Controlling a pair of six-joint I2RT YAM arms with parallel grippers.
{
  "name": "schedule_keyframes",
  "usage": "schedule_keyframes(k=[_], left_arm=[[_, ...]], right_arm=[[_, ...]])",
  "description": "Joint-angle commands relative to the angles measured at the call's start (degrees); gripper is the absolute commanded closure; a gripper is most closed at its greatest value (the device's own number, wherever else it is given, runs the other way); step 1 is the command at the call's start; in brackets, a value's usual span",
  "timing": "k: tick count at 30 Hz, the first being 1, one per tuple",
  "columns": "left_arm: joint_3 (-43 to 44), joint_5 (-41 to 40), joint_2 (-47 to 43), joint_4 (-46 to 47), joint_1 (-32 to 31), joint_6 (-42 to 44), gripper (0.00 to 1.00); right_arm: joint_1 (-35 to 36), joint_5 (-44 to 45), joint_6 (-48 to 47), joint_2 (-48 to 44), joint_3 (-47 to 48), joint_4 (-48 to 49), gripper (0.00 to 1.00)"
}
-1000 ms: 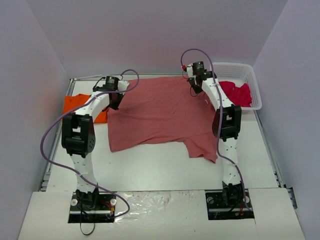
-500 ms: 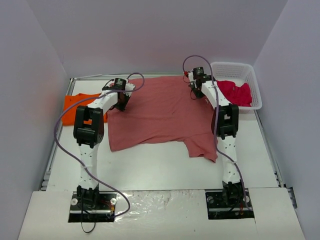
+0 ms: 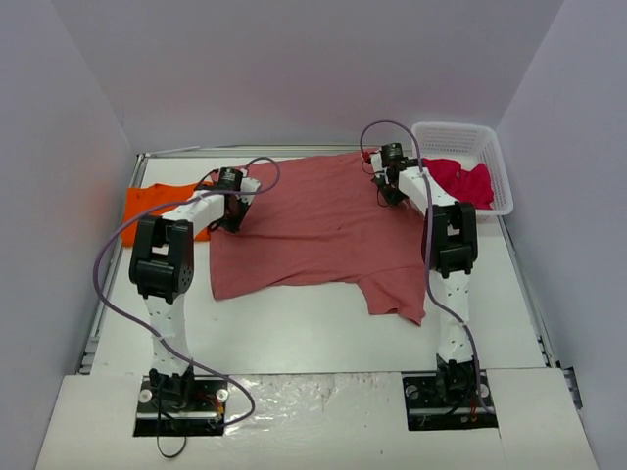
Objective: Fold and stack the t-shirts
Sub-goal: Flatten out the tshirt
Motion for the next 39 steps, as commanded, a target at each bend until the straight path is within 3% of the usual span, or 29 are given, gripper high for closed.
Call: schedule_keyframes(k=[1,15,23,29,33,35,39], left_arm=[[-5.5,-0.9,-2.5,-5.6,-0.1,0.8,0.85],[-20.5,-0.9,-16.6,-8.6,-2.4,4.4,0.85],[-23.5,-1.3,-20.5,-8.8,-2.4,5.2,0.85],[-13.7,-1.4,-24.5,-12.0,-2.5,4.1,0.77],[-5.1,0.1,-25.9,-14.1,-2.5,3.5,0.73],[-1.4,0.2,-25.9,-14.5,-2.4,3.0,0.71],[0.2,-0.8,-25.0,-12.3,-2.3,1.2,0.69]], right_arm=[[-0.6,-3.5,0.9,-0.6,-6.1,-8.2,1.0],[-0.6,-6.4,-2.5,-17.8,-29.3,-8.6,1.0],[-0.7,-7.7,-5.9,-23.6,-33.7,-12.2,1.0],[-0.7,-8.9,-4.4,-23.1,-21.5,-13.7,1.0],[-0.7,-9.6,-3.7,-19.7,-9.4,-17.4,0.89],[-0.7,-9.3,-2.8,-17.2,-3.2,-17.4,0.72],[-1.0,-7.9,0.1,-10.5,7.1,-17.4,0.69]])
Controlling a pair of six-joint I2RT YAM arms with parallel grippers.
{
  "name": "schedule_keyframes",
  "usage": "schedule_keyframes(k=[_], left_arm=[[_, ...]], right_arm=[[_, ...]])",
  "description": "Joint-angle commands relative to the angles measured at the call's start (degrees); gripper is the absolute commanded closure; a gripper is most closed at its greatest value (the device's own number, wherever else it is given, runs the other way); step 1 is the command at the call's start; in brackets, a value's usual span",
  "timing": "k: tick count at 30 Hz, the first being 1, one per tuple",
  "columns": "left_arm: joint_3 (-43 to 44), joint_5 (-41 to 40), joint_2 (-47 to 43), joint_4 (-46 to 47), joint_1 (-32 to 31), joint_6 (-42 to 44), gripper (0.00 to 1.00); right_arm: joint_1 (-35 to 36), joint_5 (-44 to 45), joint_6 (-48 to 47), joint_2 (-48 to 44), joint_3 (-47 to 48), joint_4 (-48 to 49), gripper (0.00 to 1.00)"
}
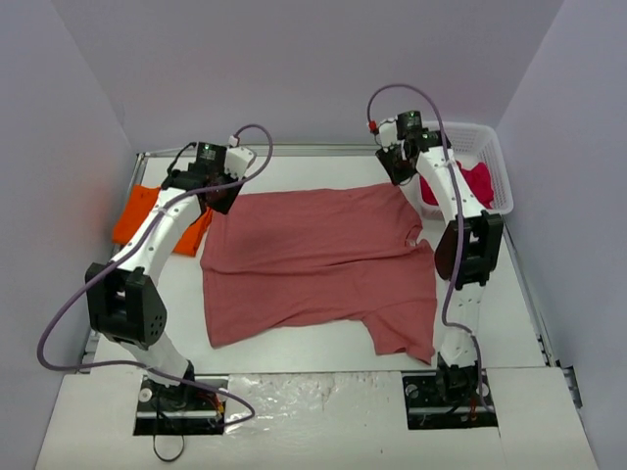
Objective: Fold and stack the t-shirts
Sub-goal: Flatten out the tshirt
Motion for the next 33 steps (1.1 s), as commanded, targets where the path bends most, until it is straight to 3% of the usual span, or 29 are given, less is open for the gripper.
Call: schedule_keyframes(k=[1,11,17,23,25,33], left_arm=[[1.1,-0.7,-0.2,-1.4,0.2,-2.3,0.69],[-5.5,-4.9,2.6,3.2,1.1,-2.3,0.69],[-7.7,-4.2,2.6,4.7,1.4,-2.2,0.69],[-8.0,-2.8,3.4,5.1,1.4,-2.2,0.69],[-8.1,-2.8,4.0,5.2,1.4,-2.2,0.69],[-9.0,-2.2,4.9,5.5,1.4,-2.3,0.69]], right_arm=[[-0.8,1.1,3.2,8.1,6.4,-3.6,0.69],[-1.7,1.7,5.0,22.1,19.6,-2.4,0.69],[-2.5,1.4,4.9,22.7,19.4,0.7,0.53],[-3.6,0.4,4.3,21.9,17.6,1.8,0.5],[-3.8,0.5,4.5,22.0,17.5,2.3,0.44],[-5.1,-3.2,6.3,26.8,20.5,3.0,0.45]])
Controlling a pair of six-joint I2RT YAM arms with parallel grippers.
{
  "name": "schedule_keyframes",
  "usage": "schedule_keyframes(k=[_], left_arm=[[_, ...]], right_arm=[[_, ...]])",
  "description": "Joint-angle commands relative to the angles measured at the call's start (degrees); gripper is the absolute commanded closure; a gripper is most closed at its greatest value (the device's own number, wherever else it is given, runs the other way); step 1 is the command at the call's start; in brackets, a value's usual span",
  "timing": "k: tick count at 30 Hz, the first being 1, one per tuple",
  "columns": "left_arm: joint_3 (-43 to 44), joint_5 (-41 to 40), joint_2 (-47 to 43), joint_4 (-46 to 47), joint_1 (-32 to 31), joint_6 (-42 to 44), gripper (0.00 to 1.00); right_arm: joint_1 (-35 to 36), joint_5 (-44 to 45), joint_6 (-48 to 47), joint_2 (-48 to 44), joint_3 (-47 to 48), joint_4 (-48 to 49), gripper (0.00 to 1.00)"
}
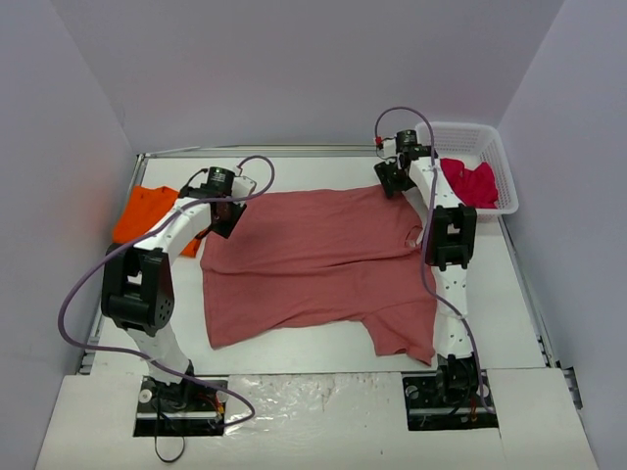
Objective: Fold and stack the t-shirts
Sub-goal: Flatten out the tshirt
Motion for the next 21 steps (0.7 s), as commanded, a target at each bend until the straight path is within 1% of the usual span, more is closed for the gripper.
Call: schedule_keyframes(k=[1,4,5,6,7,8,14,16,17,18,21], left_arm=[[0.3,0.3,-0.7,0.7,0.3,-0.6,0.69],[0.3,0.6,-0.4,0.5,0.3,-0.5,0.69],[0.3,0.7,-0.3,0.5,0.3,-0.5,0.69],[0.3,0.7,-0.1,0.5,0.3,-0.5,0.69],[0.4,0.7,0.0,0.5,0.3,-0.4,0.69],[0.4,0.7,0.2,0.5,0.3,-0.5,0.69],[0.4,0.8,0.5,0.3,0.3,-0.6,0.69],[0.5,1.0,0.6,0.0,0.3,-0.7,0.69],[0.5,1.0,0.6,0.0,0.3,-0.7,0.69],[0.5,1.0,0.6,-0.2,0.3,-0.8,0.69],[0.5,0.9,0.5,-0.2,0.3,-0.7,0.69]], right_arm=[[-1.2,-3.7,1.7,2.1,2.4,-0.5,0.45],[-2.0,-8.8,2.4,2.7,1.3,-0.6,0.51],[-2.4,-11.8,2.2,2.6,0.7,-0.5,0.54],[-2.6,-12.9,1.8,2.4,-0.6,-0.5,0.58],[-2.7,-13.6,1.6,2.4,-1.2,-0.5,0.63],[-2.9,-13.7,1.4,2.2,-1.6,-0.6,0.73],[-3.3,-12.9,0.0,0.7,-4.0,-0.4,0.94],[-3.5,-12.6,0.0,0.2,-3.9,-0.4,0.96],[-3.5,-12.5,-0.1,-0.1,-3.8,-0.4,0.99],[-3.4,-12.7,-0.1,-0.3,-3.6,-0.4,1.0],[-3.4,-13.4,-0.4,-2.1,-4.1,-0.5,1.0]])
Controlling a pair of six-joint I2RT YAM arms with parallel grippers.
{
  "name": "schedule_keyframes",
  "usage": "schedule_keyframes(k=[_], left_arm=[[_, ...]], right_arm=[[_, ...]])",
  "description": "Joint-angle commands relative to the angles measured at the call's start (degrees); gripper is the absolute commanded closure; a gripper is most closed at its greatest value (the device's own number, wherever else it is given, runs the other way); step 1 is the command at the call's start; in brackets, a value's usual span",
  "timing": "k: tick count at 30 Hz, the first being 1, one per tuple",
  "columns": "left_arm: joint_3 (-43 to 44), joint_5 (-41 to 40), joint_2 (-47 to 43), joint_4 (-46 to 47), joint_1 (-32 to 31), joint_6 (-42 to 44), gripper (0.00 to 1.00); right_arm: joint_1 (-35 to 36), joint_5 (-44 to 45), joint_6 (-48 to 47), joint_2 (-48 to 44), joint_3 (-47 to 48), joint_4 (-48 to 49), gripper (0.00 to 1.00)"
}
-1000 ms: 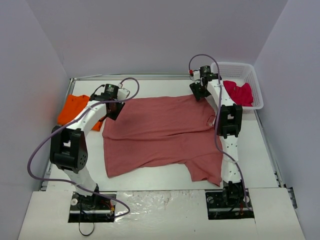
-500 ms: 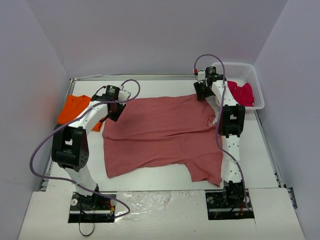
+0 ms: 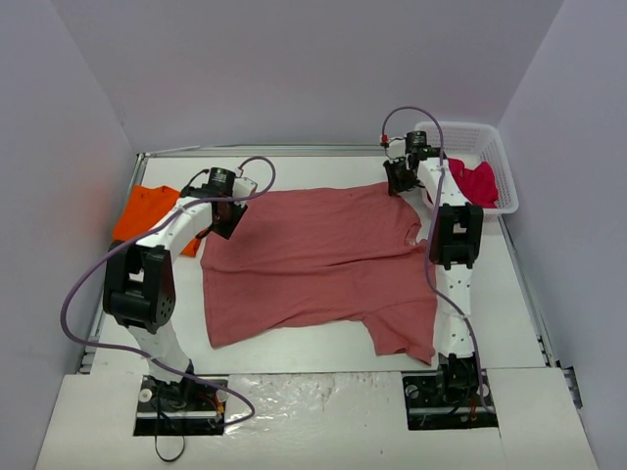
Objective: Fold and stack the t-shirts
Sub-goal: Flatten out the tshirt
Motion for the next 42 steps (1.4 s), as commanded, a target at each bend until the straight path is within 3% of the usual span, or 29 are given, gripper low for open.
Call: schedule_keyframes(k=[1,13,27,42], left_arm=[[0.6,0.3,-0.9,-0.3,0.3,-0.6,0.69],[0.1,0.2,-2.5,0.1,0.3,-0.6,0.69],[-0.3,0.1,-3.7,0.0,0.2,-0.6,0.69],[-0.4,0.3,-2.5,-0.2,0.2,-0.4,0.69]], right_arm=[[-0.4,-0.5,-1.2,-3.2,-2.7,-3.0,1.0],[0.9,-4.2,-8.3,-23.7,-22.8,-2.1,1.0],[7.1,-0.5,-12.8,-33.9,-38.7,0.9,1.0],[13.8,9.5,-17.8,-47.4,-57.3,4.0,1.0]])
